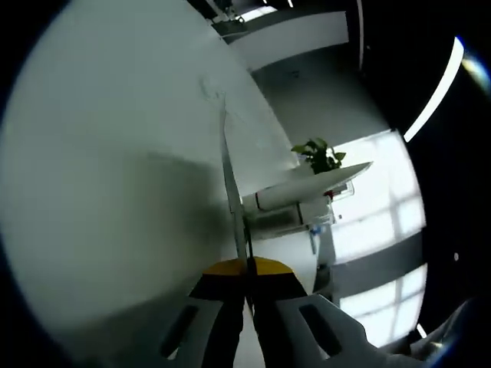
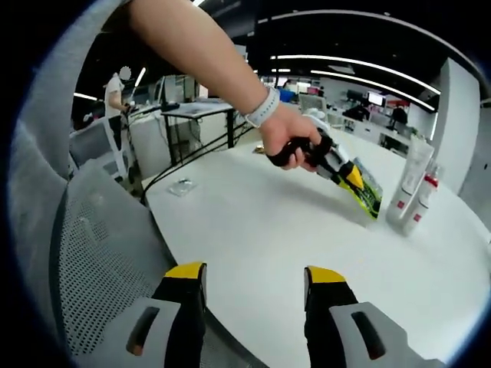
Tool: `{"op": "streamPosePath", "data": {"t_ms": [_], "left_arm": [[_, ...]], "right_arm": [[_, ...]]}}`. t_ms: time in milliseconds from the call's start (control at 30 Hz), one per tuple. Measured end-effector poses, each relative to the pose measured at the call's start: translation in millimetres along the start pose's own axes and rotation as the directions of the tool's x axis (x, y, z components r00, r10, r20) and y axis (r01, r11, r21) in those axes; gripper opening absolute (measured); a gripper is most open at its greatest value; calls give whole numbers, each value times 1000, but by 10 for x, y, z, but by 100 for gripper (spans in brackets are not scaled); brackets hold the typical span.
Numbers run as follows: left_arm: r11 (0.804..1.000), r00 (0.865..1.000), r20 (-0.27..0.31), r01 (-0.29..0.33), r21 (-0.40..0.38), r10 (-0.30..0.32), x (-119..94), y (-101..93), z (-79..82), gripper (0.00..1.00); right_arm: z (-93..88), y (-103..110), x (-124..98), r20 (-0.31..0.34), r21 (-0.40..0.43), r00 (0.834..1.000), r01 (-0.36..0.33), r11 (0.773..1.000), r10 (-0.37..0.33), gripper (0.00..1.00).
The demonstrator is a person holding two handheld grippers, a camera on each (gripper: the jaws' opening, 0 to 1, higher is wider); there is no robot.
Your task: Arrange the skincare products in the storage area until every visible bottle or jar stands upright without overlapping.
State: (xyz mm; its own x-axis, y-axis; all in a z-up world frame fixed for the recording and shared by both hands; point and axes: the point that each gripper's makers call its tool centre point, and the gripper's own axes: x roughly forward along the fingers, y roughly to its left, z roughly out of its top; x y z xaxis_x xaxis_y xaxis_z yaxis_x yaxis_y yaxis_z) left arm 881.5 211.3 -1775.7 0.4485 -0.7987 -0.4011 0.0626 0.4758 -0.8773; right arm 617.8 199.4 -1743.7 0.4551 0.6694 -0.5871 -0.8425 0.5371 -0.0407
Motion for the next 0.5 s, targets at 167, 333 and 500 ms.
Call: {"op": "streamPosePath", "data": {"t_ms": [167, 333, 500], "left_arm": [[1000, 999, -20, -25, 5, 25, 94, 19, -30, 0], [998, 998, -25, -65, 1, 65, 126, 54, -20, 0], [997, 997, -15, -79, 3, 79, 100, 60, 52, 9]], "right_arm": [[-18, -10, 4, -7, 0, 1000, 5, 1000, -5, 48], [-18, -11, 5, -9, -3, 1000, 7, 1000, -7, 47], [-21, -12, 5, -10, -6, 1000, 7, 1000, -7, 47]]}}
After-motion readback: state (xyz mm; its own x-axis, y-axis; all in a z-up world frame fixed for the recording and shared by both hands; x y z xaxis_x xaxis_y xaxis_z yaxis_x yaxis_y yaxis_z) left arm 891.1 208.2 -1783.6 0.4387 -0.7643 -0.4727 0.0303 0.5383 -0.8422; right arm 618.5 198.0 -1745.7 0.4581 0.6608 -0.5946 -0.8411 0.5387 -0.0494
